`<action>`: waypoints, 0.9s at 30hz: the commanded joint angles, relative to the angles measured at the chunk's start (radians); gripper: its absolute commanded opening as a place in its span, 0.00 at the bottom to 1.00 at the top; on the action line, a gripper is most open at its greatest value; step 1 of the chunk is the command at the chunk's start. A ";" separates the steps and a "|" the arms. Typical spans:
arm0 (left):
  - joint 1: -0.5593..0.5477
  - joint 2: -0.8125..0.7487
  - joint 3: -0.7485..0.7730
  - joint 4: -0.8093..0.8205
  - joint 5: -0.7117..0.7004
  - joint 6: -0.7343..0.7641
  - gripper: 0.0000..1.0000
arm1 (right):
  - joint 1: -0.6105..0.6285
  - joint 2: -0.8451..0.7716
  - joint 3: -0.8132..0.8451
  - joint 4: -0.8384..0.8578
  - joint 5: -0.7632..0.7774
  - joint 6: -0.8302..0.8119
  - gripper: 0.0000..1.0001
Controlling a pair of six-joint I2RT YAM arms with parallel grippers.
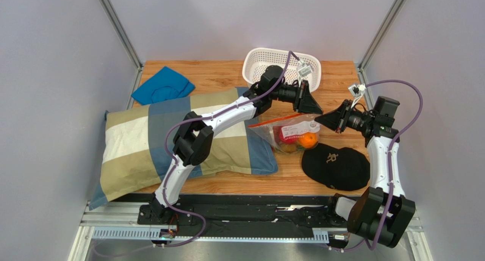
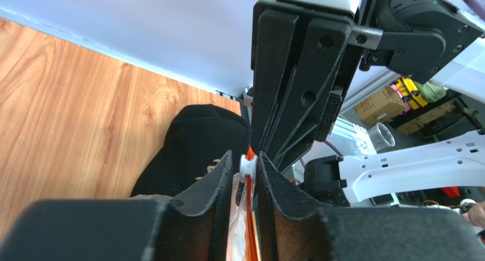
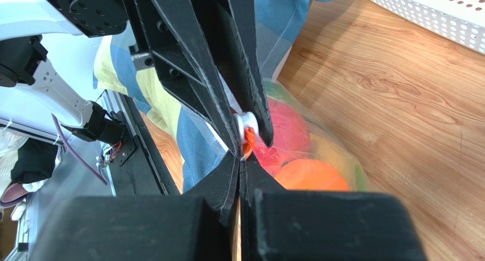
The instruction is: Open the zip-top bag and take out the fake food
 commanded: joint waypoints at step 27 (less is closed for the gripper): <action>0.068 -0.668 -0.710 -0.383 -0.280 0.312 0.00 | -0.055 0.150 0.149 0.085 0.435 0.265 0.00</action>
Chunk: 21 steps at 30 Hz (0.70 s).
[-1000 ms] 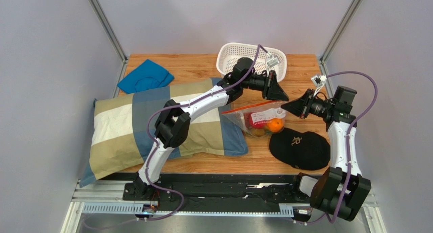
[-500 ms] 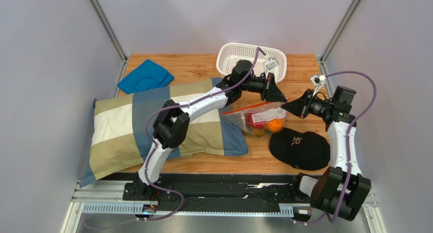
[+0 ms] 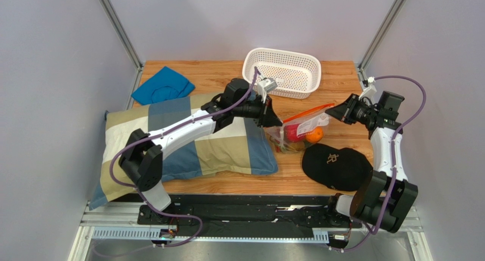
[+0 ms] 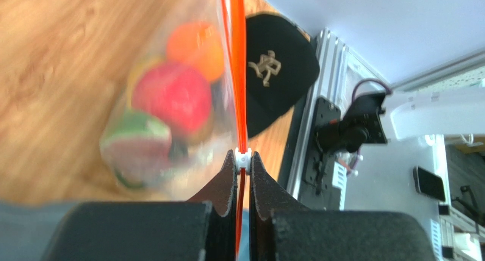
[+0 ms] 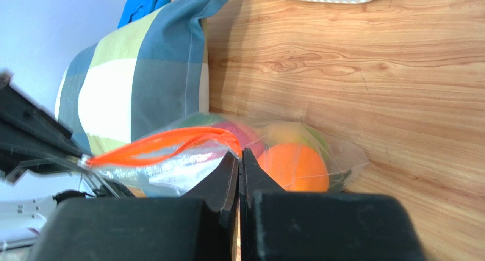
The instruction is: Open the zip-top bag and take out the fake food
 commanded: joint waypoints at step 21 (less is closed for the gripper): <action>-0.061 -0.109 -0.106 0.049 -0.030 -0.183 0.00 | 0.300 -0.036 0.393 -0.769 0.643 0.600 0.75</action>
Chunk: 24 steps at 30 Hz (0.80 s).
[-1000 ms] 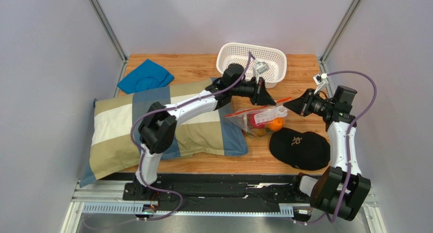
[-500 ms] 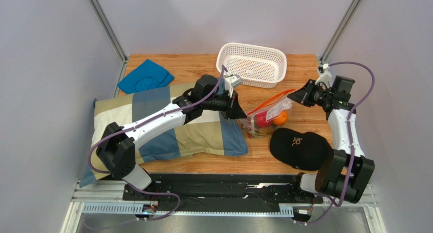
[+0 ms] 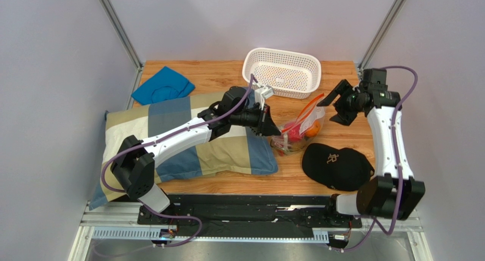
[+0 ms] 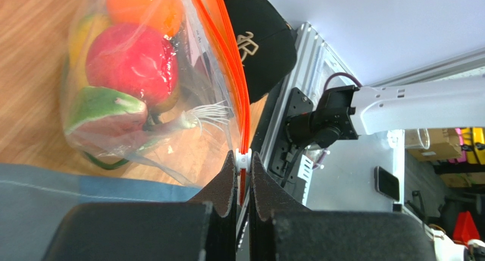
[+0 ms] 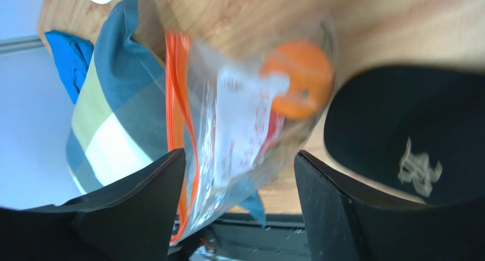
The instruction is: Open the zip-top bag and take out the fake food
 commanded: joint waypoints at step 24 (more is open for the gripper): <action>-0.031 0.131 0.338 -0.246 -0.081 0.051 0.58 | 0.251 -0.118 -0.147 0.086 0.094 0.040 0.00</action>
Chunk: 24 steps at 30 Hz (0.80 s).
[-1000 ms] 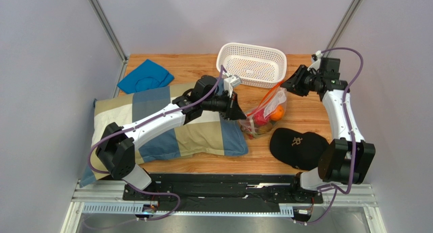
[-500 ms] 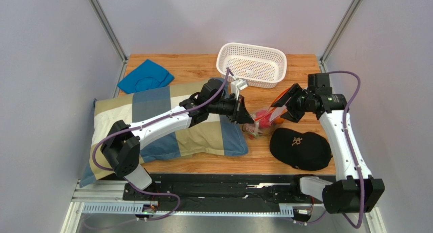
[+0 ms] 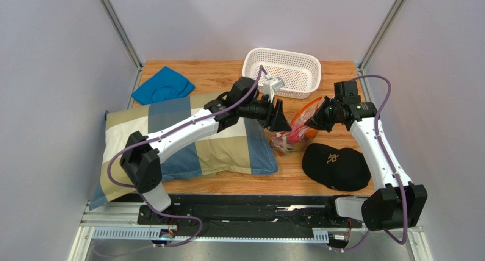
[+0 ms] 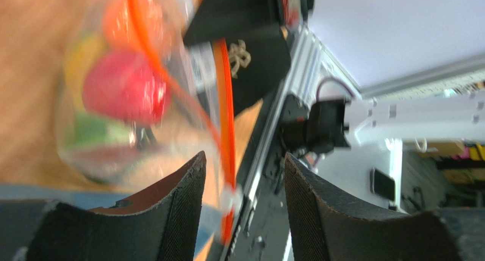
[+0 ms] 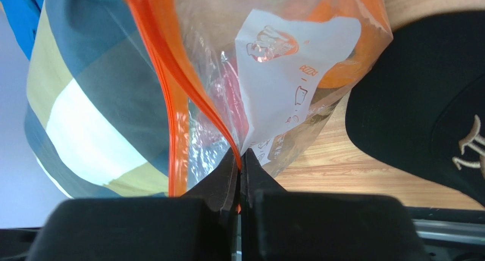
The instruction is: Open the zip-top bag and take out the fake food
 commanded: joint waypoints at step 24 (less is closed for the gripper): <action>-0.002 0.172 0.302 -0.126 -0.393 0.063 0.58 | 0.016 -0.013 0.095 -0.009 -0.217 -0.226 0.00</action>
